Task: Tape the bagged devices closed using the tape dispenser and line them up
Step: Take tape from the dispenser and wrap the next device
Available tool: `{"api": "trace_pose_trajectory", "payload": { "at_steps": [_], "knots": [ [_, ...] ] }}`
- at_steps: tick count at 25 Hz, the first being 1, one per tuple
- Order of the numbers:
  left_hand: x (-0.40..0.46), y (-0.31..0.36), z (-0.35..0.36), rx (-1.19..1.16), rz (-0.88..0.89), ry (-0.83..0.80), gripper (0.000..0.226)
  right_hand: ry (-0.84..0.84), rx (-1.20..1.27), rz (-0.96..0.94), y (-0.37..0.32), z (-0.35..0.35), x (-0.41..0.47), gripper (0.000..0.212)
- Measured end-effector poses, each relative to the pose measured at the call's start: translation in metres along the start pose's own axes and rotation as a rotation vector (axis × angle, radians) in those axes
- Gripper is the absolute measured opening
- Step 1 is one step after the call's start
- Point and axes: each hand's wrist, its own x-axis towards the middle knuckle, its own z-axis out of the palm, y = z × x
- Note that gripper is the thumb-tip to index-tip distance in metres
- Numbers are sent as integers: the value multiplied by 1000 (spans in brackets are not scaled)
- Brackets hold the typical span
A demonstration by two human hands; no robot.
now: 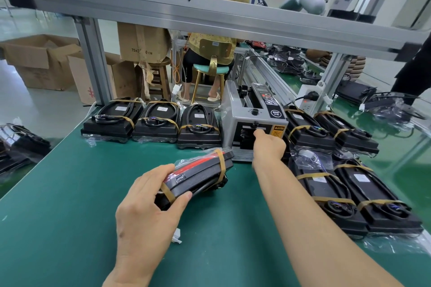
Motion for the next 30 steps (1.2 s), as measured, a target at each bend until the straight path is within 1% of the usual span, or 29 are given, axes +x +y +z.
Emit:
{"api": "trace_pose_trajectory", "payload": {
  "at_steps": [2,3,5,8,11,13,15,18,22,30],
  "knots": [
    [-1,0,0,10,4,11,52,-211,238,110,1,-17,-6,36],
    [-1,1,0,11,4,18,51,-326,317,129,0,-27,-9,38],
    [-1,2,1,10,-6,22,52,-480,321,115,-4,-44,-21,38],
    [-3,5,2,19,2,18,53,-626,215,54,-12,-58,-46,32],
    [-5,12,5,27,25,22,54,-848,-120,-197,-14,-60,-82,36],
    [-6,14,6,17,34,39,54,-984,-229,-277,-8,-59,-104,30],
    [-8,14,6,16,59,48,56,-1008,-245,-303,-1,-60,-111,20],
    [-11,13,6,10,66,63,56,-900,-294,-361,9,-60,-113,15],
    [-14,15,9,20,79,82,54,-857,-383,-419,14,-62,-122,22],
    [-15,16,10,30,116,111,52,-879,-502,-431,11,-61,-129,18]
  ]
}}
